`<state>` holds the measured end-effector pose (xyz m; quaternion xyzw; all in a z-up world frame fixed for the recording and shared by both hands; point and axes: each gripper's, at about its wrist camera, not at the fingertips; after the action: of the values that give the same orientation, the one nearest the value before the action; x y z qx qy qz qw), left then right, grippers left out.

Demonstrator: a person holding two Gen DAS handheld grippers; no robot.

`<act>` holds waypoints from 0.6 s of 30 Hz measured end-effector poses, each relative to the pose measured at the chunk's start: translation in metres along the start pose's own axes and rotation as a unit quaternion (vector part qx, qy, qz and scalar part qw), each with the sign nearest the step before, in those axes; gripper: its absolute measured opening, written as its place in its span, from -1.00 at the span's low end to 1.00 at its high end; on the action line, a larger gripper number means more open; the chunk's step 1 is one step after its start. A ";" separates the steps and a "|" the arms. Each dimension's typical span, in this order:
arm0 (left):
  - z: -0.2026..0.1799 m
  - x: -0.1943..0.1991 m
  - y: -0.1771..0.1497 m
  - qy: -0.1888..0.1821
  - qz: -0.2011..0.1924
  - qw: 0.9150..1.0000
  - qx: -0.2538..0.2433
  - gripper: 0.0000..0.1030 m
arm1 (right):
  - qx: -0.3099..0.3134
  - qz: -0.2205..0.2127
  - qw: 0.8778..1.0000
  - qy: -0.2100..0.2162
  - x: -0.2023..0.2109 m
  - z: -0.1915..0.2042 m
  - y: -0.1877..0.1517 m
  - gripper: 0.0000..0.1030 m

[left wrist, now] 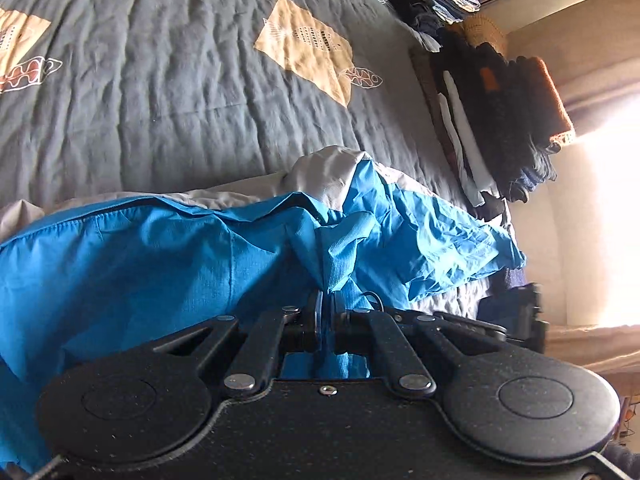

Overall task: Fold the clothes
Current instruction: 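Hold the jacket front with the left gripper and pull it flat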

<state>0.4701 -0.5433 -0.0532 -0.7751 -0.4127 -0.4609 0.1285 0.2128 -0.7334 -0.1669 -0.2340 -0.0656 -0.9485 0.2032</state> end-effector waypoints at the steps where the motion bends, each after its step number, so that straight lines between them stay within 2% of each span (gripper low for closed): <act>1: 0.000 -0.001 0.000 -0.001 0.001 1.000 0.000 -0.94 | -0.026 -0.002 0.999 0.023 -0.003 -0.005 -0.002 0.06; 5: 0.001 0.000 0.000 -0.005 0.003 1.000 0.000 -0.94 | -0.102 -0.015 0.989 0.107 -0.011 -0.016 -0.012 0.17; 7: 0.001 0.000 0.001 -0.004 0.003 1.000 0.001 -0.94 | -0.138 -0.015 0.981 0.132 -0.017 -0.021 -0.015 0.24; 9: 0.002 0.001 0.001 -0.003 0.003 1.000 0.002 -0.94 | -0.165 -0.014 0.976 0.139 -0.025 -0.023 -0.016 0.24; 11: 0.002 0.002 0.000 -0.002 0.003 1.000 0.003 -0.94 | -0.173 -0.021 0.975 0.135 -0.032 -0.020 -0.016 0.11; 13: 0.002 0.002 0.000 0.000 0.002 1.000 0.004 -0.93 | -0.182 -0.036 0.975 0.125 -0.036 -0.016 -0.014 -0.57; 18: 0.000 0.002 0.003 0.005 -0.009 1.000 0.005 -0.93 | -0.188 -0.068 0.974 0.106 -0.025 -0.002 -0.008 -0.66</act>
<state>0.4726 -0.5443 -0.0509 -0.7684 -0.4212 -0.4638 0.1305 0.2291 -0.7180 -0.1811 -0.1614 0.1198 -0.9748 0.0967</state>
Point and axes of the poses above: each gripper's, at about its wrist camera, not at the fingertips, and x roughly against the way its jaws point, z to its left, y to its top, and after that the axes turned 4 degrees about y, right-handed
